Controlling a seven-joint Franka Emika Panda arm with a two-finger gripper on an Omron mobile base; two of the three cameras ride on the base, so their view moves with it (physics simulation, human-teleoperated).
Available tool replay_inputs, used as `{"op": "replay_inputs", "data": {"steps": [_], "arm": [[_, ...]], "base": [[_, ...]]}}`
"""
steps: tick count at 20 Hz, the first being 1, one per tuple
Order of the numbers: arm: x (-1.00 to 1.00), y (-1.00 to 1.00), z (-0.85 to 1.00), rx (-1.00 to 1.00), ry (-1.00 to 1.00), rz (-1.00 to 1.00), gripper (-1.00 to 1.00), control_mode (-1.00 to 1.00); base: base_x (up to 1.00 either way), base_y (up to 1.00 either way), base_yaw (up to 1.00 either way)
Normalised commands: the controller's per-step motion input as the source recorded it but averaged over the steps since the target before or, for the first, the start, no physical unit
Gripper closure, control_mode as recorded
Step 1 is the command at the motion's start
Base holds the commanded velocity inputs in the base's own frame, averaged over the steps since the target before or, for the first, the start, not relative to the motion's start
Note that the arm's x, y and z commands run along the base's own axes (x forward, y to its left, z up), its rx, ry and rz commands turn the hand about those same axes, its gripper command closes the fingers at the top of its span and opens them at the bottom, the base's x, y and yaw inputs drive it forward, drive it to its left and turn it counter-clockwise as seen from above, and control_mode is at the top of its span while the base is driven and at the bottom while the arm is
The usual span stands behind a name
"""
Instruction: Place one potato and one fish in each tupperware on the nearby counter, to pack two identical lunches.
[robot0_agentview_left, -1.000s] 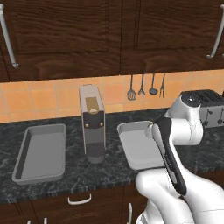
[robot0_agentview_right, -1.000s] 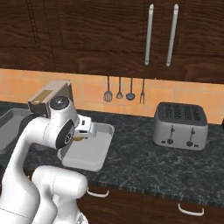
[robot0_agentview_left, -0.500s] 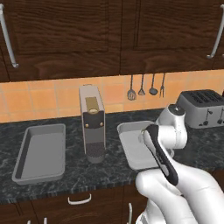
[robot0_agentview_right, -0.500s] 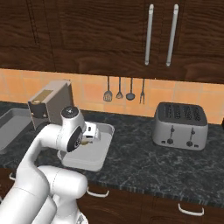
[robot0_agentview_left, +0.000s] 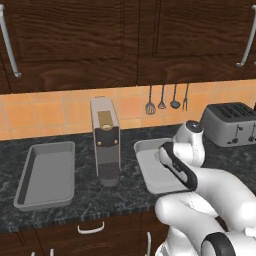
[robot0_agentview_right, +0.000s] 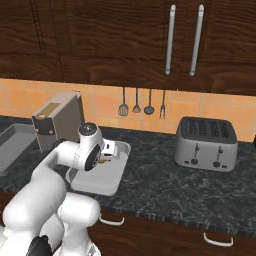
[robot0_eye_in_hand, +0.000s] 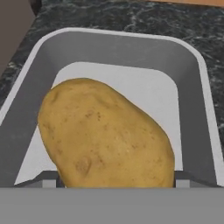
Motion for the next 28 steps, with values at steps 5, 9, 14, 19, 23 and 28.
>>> {"op": "replay_inputs", "data": {"steps": [5,9,14,19,23,28], "arm": [[0.48,0.00,-0.54,0.00,0.00,0.00,-1.00,-1.00],[0.04,0.00,-0.06,0.00,0.00,0.00,-1.00,-1.00],[-0.63,0.10,0.82,0.00,-0.09,0.00,-1.00,-1.00],[-1.00,0.05,0.62,0.00,-0.14,0.00,-1.00,-1.00],[-1.00,0.00,0.03,0.00,-0.18,0.00,-1.00,-1.00],[-0.80,0.00,0.25,0.00,-0.10,0.00,-1.00,1.00]], "base": [[0.00,0.00,0.00],[0.00,0.00,0.00],[0.00,0.00,0.00],[0.00,0.00,0.00],[0.00,0.00,0.00],[-0.20,0.00,0.00]]}}
